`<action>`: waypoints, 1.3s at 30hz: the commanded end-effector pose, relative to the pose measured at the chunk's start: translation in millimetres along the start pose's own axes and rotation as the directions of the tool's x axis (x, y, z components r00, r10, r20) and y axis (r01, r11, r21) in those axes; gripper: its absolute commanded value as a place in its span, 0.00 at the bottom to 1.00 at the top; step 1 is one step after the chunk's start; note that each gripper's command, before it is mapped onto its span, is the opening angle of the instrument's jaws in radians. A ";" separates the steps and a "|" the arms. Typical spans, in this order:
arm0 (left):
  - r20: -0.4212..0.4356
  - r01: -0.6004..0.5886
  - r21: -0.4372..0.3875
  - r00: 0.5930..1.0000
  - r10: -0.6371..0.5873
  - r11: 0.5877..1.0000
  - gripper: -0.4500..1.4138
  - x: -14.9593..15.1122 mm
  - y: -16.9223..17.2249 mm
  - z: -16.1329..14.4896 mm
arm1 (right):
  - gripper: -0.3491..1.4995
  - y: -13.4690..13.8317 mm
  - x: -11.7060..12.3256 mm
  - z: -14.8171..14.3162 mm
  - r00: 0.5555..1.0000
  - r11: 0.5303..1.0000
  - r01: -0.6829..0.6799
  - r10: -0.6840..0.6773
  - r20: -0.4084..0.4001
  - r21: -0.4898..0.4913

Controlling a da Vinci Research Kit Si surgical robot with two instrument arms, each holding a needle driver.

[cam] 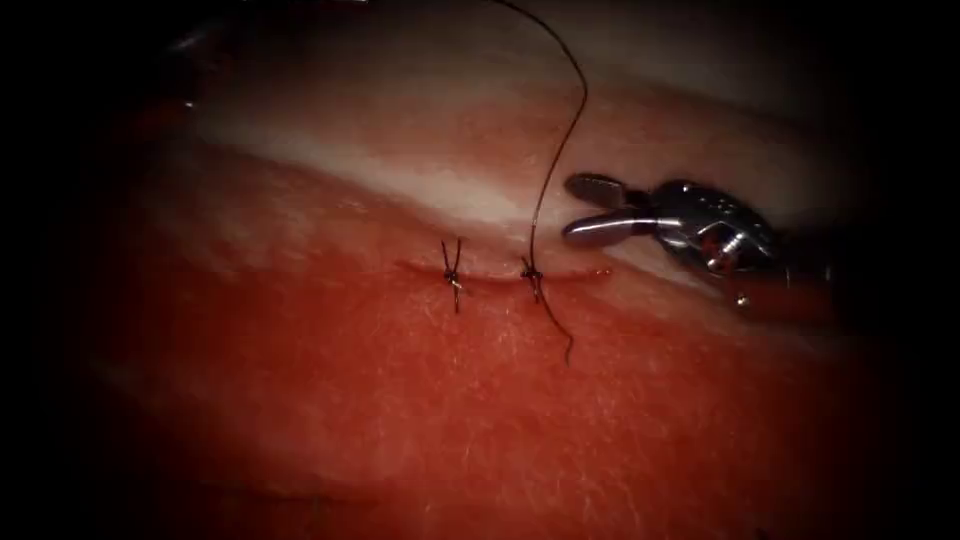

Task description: Wound Closure

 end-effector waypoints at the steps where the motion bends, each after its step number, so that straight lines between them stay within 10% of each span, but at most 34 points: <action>1: -0.008 -0.004 0.002 1.000 0.004 1.000 0.00 0.2 -0.8 0.5 | 0.83 -0.6 -0.1 1.0 1.000 1.000 0.003 -0.003 0.003 0.003; 39: -0.101 -0.016 -0.004 0.995 0.016 1.000 0.00 7.1 -1.0 1.0 | 0.91 -1.4 -1.8 7.7 0.997 0.995 -0.080 0.081 -0.002 0.065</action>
